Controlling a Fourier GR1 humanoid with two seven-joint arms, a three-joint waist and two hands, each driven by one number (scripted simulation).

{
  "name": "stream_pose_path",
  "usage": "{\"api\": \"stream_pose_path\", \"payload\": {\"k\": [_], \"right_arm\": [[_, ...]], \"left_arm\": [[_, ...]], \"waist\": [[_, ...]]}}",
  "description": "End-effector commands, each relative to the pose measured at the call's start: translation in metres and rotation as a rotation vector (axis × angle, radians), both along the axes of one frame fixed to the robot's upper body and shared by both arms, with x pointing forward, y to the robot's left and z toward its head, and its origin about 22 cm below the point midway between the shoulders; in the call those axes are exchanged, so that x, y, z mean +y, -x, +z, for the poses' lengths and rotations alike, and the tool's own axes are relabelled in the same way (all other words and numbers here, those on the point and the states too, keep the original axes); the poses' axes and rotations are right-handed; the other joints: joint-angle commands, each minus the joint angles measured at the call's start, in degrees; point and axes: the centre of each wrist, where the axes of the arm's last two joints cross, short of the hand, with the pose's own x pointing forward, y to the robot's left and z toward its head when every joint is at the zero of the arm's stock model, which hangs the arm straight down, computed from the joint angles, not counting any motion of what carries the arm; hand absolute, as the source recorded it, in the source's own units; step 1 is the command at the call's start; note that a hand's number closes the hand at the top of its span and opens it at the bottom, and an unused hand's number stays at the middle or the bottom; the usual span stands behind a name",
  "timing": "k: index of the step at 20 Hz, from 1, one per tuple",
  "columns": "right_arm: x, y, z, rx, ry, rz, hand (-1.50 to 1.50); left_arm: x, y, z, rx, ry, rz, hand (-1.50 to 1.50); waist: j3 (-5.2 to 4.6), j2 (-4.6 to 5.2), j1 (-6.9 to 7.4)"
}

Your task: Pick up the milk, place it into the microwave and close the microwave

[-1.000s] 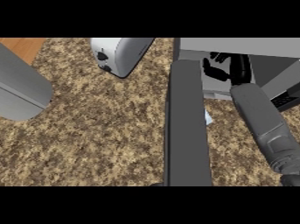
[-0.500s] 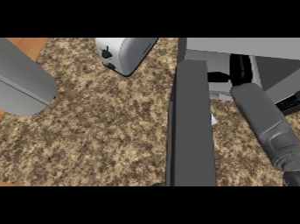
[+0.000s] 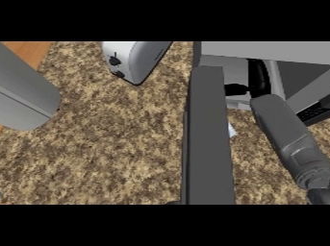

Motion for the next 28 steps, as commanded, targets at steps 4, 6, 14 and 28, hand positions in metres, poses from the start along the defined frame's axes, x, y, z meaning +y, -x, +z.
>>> {"api": "stream_pose_path", "payload": {"k": [4,6,14,28], "right_arm": [[0.005,0.012,-0.022,-0.023,-0.118,0.077,-1.5],[-0.01,0.014,-0.023,0.004,-0.162,0.139,-1.5],[-0.001,0.033,-0.052,0.041,-0.287,0.21,-1.5],[-0.02,0.096,-0.109,0.085,-0.394,0.301,-1.5]], "left_arm": [[-0.025,-0.001,-0.003,0.007,0.025,-0.058,-1.5],[-0.025,0.004,0.0,0.027,0.02,-0.069,-1.5],[-0.06,-0.017,-0.002,0.011,-0.01,-0.126,-1.5],[-0.111,-0.052,0.023,0.052,-0.034,-0.271,-1.5]], "waist": [[-0.04,-0.8,-1.32],[-0.09,-1.31,-2.39],[-0.24,-2.37,-5.01],[-0.37,-3.32,-7.91]]}}
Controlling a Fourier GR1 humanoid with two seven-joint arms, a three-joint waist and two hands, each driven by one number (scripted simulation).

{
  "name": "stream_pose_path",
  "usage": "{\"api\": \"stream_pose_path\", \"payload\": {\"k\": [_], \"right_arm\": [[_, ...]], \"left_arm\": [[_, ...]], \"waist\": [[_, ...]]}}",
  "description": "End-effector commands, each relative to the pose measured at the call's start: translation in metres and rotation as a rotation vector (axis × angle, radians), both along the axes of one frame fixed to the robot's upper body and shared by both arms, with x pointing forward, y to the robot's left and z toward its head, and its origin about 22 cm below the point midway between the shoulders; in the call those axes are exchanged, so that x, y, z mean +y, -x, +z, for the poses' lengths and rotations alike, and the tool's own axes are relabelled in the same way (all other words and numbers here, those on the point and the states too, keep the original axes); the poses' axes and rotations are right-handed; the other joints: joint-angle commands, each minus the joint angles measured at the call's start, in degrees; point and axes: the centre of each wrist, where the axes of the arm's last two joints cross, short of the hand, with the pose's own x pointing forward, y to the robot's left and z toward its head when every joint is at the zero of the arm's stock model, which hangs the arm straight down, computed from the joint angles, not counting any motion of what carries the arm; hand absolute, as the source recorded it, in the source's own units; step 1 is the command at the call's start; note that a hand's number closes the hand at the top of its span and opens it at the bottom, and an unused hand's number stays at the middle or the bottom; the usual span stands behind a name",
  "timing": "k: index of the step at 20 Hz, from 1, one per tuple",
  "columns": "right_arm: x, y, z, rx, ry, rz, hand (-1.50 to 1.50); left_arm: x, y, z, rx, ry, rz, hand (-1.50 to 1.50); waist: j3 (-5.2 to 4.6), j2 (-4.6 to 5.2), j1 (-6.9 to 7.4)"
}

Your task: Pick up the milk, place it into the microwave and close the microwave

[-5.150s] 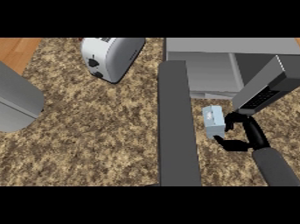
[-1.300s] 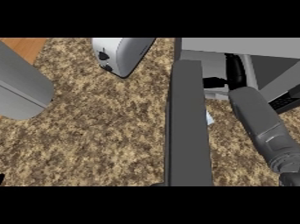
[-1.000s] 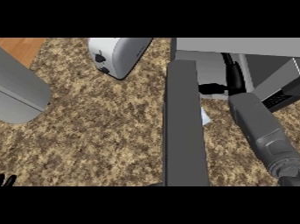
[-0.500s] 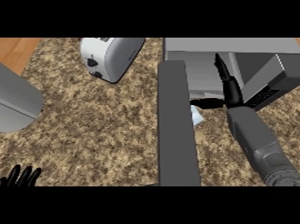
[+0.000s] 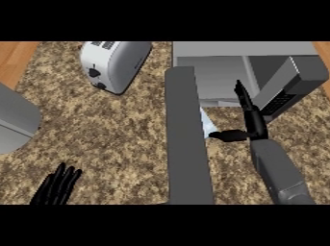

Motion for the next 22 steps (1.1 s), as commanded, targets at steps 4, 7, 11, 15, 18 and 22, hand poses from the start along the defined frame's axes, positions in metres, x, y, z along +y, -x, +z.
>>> {"api": "stream_pose_path", "payload": {"k": [4,7,11,15,18,22], "right_arm": [[-0.014,0.047,-0.028,0.002,-0.093,0.071,-1.5],[-0.043,0.07,-0.028,-0.032,-0.092,0.042,-1.5],[-0.05,0.106,-0.025,-0.018,-0.064,0.029,-1.5],[-0.071,0.134,-0.007,-0.047,-0.062,-0.027,-1.5],[-0.072,0.156,0.005,-0.053,-0.039,-0.063,-1.5],[-0.091,0.173,0.013,-0.06,-0.024,-0.052,-1.5]], "left_arm": [[-0.016,-0.027,-0.009,0.058,-0.08,-0.114,1.5],[-0.035,-0.041,-0.002,0.059,-0.122,-0.143,1.5],[-0.046,-0.055,-0.019,0.059,-0.141,-0.16,1.5],[-0.065,-0.071,-0.016,0.044,-0.25,-0.203,1.5],[-0.067,-0.105,-0.028,0.079,-0.282,-0.24,1.5],[-0.107,-0.124,-0.028,0.143,-0.417,-0.44,1.5]], "waist": [[-0.1,-0.33,-1.54],[-0.1,-0.37,-1.89],[-0.12,-0.17,-1.24],[-0.09,-0.01,-0.92],[-0.09,0.25,-1.07],[-0.07,0.45,-2.58]]}}
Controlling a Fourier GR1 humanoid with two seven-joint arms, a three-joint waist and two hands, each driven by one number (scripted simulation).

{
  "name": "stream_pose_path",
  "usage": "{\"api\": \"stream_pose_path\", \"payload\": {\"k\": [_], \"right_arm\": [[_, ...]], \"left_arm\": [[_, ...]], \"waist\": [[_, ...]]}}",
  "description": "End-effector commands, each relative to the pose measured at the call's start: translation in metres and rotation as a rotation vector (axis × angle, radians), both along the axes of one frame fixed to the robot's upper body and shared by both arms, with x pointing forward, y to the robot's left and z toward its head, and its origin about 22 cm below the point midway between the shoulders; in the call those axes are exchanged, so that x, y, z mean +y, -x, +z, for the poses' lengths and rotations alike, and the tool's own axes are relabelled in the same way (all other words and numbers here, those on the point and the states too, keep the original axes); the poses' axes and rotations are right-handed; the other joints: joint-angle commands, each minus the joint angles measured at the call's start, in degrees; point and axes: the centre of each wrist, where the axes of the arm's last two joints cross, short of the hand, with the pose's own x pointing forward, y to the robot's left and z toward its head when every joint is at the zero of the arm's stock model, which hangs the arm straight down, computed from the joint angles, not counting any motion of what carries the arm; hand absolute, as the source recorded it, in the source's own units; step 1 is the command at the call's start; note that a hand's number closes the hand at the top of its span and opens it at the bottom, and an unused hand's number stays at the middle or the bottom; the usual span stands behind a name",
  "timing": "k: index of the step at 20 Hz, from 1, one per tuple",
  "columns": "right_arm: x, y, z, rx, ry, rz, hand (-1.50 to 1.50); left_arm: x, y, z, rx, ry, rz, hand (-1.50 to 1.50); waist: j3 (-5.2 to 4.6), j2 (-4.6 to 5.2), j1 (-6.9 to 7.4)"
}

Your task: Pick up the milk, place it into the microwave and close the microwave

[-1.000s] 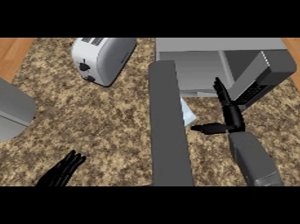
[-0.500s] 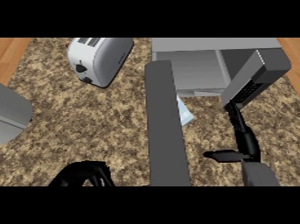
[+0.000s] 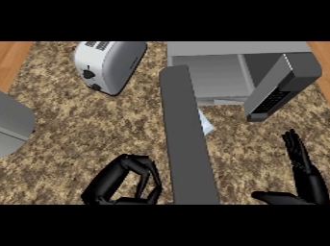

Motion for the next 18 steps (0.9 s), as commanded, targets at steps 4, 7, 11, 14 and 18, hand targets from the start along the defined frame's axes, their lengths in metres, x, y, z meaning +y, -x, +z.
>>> {"api": "stream_pose_path", "payload": {"k": [4,7,11,14,18], "right_arm": [[-0.022,0.048,0.014,-0.016,0.017,-0.051,-1.5],[-0.038,0.044,0.043,-0.061,0.011,-0.013,-1.5],[-0.032,0.06,0.045,-0.103,-0.017,0.015,-1.5],[-0.051,0.052,0.056,-0.101,-0.015,0.051,-1.5],[-0.053,0.047,0.077,-0.161,-0.04,0.108,-1.5]], "left_arm": [[-0.043,-0.041,-0.037,0.037,-0.177,-0.177,1.5],[-0.072,-0.045,-0.047,0.062,-0.181,-0.197,1.5],[-0.087,-0.039,-0.076,0.049,-0.175,-0.271,1.5],[-0.107,-0.019,-0.083,0.065,-0.181,-0.262,1.5],[-0.12,-0.021,-0.073,0.048,-0.211,-0.18,1.5]], "waist": [[0.04,0.36,0.53],[0.0,0.43,-0.17],[-0.04,0.64,-1.2],[-0.05,0.84,-1.83],[-0.1,0.98,-3.64]]}}
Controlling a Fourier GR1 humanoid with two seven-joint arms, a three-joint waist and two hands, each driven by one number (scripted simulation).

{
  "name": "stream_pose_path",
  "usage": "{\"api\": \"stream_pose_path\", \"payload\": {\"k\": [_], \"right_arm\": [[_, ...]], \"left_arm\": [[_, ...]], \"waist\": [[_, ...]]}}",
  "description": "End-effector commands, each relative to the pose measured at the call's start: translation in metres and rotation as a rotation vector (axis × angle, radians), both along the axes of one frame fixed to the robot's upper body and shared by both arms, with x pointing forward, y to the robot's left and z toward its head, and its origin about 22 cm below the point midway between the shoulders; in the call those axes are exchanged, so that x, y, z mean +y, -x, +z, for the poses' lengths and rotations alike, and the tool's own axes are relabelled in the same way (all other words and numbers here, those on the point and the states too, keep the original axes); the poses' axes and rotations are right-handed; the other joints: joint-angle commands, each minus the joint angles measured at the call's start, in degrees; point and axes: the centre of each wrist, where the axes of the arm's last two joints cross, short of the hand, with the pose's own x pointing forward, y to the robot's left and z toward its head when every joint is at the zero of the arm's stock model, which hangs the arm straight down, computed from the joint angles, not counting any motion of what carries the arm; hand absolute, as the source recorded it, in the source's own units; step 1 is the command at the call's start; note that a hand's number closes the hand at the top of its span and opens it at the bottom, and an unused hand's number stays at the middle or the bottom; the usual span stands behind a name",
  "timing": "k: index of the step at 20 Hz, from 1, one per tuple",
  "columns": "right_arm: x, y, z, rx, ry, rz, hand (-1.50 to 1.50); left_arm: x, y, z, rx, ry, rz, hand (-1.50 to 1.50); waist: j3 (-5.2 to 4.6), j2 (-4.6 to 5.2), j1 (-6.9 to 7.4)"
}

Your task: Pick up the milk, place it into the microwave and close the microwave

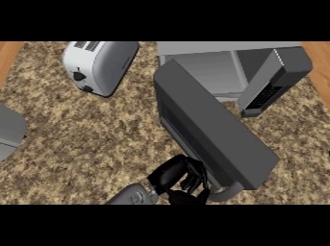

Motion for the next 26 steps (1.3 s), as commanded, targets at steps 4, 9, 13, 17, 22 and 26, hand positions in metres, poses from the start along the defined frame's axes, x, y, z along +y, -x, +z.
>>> {"api": "stream_pose_path", "payload": {"k": [4,9,13,17,22,26], "right_arm": [[-0.008,-0.008,0.037,-0.113,0.061,0.061,-1.5],[0.006,-0.016,0.046,-0.115,-0.007,0.173,-1.5],[0.002,-0.025,0.065,-0.124,0.031,0.197,-1.5],[0.006,-0.032,0.072,-0.137,0.008,0.24,-1.5],[0.004,-0.035,0.082,-0.126,0.016,0.281,-1.5],[0.004,-0.041,0.098,-0.14,0.037,0.298,-1.5]], "left_arm": [[-0.019,0.002,0.004,-0.031,-0.008,0.132,1.5],[-0.026,-0.005,0.017,-0.057,0.051,0.237,1.5],[-0.03,-0.018,0.034,-0.107,0.161,0.303,1.5],[-0.031,-0.032,0.052,-0.113,0.283,0.387,1.5],[-0.032,-0.046,0.06,-0.095,0.316,0.422,1.5],[-0.033,-0.064,0.073,-0.084,0.353,0.469,1.5]], "waist": [[-0.16,0.5,-3.51],[-0.28,0.79,-5.49],[-0.5,1.37,-6.86],[-0.52,2.11,-7.94],[-0.32,2.62,-9.84],[-0.4,2.89,-10.8]]}}
